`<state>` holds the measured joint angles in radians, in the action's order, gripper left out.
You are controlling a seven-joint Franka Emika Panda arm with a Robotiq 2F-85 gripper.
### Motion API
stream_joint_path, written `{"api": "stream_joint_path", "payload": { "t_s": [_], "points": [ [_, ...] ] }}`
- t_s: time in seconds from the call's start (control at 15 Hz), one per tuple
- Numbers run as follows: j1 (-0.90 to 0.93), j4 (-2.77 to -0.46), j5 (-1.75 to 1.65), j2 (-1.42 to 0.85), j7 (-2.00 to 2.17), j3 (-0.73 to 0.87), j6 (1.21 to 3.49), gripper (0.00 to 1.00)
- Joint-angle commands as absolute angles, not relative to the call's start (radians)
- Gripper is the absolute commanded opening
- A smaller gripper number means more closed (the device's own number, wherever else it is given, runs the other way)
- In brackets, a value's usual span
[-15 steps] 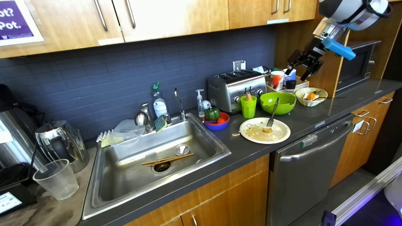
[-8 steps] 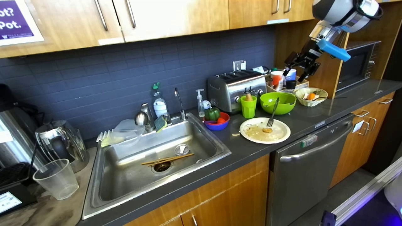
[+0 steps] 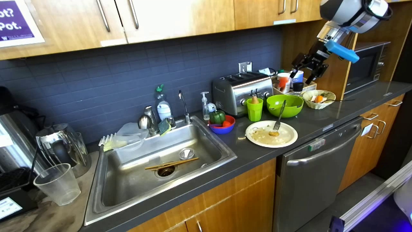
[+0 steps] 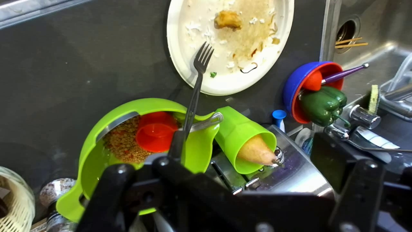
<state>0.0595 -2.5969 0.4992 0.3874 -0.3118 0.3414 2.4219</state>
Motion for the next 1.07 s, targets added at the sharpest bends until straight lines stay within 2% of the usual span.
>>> {"api": "stream_joint_path", "payload": {
  "t_s": [0.0,0.6,1.0],
  "points": [
    [0.038,-2.602,0.514,0.384,-0.337,0.312,2.434,1.0],
    [0.071,-2.522,0.767,0.276,-0.638,0.4,2.432,1.0],
    [-0.02,-2.418,0.944,0.097,-0.792,0.37,2.346,1.0]
  ]
}}
